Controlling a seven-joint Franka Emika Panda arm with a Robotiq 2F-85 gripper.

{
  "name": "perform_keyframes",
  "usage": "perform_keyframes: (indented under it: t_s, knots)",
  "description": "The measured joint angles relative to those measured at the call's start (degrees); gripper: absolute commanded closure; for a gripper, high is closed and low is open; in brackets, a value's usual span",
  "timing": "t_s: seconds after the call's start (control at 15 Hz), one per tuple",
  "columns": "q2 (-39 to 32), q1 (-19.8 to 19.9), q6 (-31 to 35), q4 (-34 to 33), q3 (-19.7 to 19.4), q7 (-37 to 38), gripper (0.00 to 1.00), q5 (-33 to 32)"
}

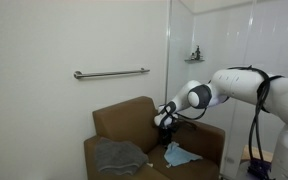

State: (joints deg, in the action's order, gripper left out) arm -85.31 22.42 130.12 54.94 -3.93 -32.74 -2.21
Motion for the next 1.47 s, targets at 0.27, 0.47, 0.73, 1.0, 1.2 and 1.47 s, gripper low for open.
perform_keyframes:
  t_s: [0.27, 0.47, 0.73, 1.0, 1.2, 1.47]
  knots:
    - [0.1, -0.07, -0.49, -0.25, -0.93, 0.56, 0.0, -0.1]
    - [0.09, -0.16, -3.68, -0.24, -0.93, 0.56, 0.0, -0.37]
    - [0.03, -0.16, -7.22, 0.22, -1.14, 0.56, 0.0, -0.86]
    - [-0.08, 0.13, -7.22, 1.54, -2.52, 1.04, 0.32, -0.88]
    - [-0.08, 0.11, -7.22, 1.61, -3.03, 2.43, 0.53, -0.88]
    - [-0.08, 0.1, -7.22, 1.61, -3.12, 3.34, 0.8, -0.88]
